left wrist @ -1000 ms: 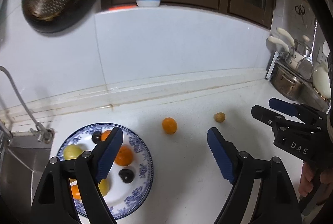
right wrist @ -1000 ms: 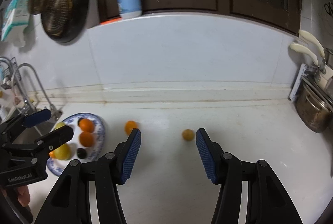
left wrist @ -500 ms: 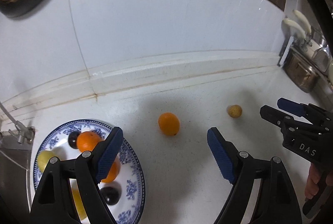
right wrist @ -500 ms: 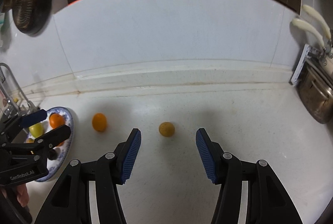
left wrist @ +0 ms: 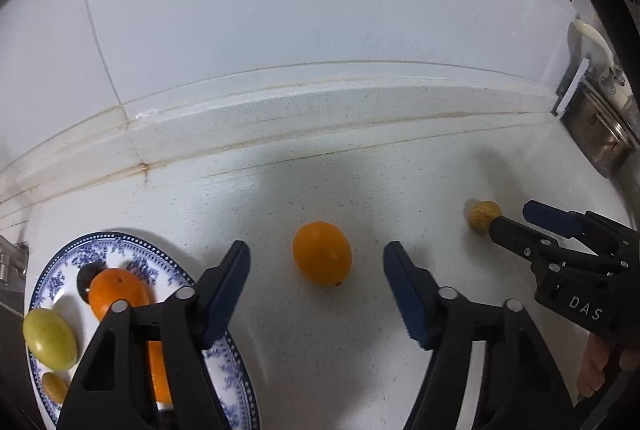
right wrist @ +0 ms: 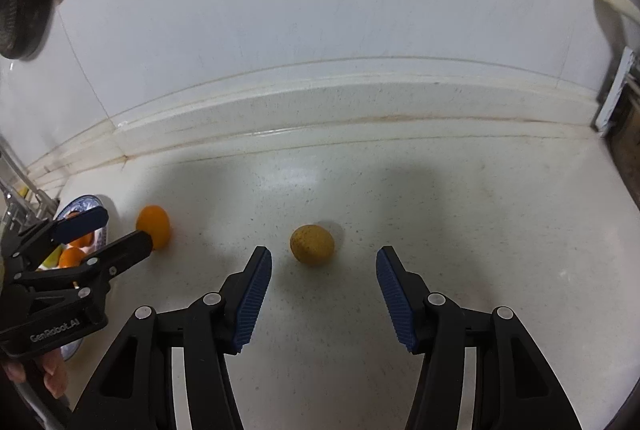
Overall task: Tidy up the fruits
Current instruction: 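Grasp the last orange with the left tool while the right tool grasps the tan fruit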
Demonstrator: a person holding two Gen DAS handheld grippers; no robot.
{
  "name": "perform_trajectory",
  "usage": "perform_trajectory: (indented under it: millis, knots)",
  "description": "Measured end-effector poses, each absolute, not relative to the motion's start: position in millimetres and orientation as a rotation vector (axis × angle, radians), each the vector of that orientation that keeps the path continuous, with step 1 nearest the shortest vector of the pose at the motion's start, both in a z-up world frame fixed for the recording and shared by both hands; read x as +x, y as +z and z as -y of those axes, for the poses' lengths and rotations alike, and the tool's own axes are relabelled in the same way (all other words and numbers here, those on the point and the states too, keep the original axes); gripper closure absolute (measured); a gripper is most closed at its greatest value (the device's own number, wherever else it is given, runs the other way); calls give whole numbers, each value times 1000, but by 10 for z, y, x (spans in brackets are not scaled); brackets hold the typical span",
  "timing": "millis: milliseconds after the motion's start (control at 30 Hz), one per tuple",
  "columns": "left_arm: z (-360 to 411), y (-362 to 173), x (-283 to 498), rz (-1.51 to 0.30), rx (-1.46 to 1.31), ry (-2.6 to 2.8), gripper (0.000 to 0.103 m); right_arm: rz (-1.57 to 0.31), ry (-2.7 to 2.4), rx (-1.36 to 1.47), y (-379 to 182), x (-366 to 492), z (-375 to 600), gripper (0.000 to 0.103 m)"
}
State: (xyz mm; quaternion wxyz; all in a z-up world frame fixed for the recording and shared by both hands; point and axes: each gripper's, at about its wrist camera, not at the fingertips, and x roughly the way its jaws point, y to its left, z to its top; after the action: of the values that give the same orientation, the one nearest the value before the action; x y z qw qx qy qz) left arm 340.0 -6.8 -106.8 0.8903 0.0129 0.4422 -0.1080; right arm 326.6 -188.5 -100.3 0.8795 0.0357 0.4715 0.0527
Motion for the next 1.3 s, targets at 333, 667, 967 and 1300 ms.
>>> perform_trajectory:
  millis: [333,667,967,1300]
  knots:
    - [122,-1173,3485,-948,11,-257,57,-1014,138,82,-1143,3383,1869,61]
    - [194,-1189,3562,-957,39,-240,70,-1019,168,60,-1164,3410,1783,75]
    - [161,-1081,3403,-923,21,-262,71,-971,183,26,-962,3238,1769,75]
    - [14,-727,2983,-814,21,-289,71,-897,213,27,-637,2954,1701,75]
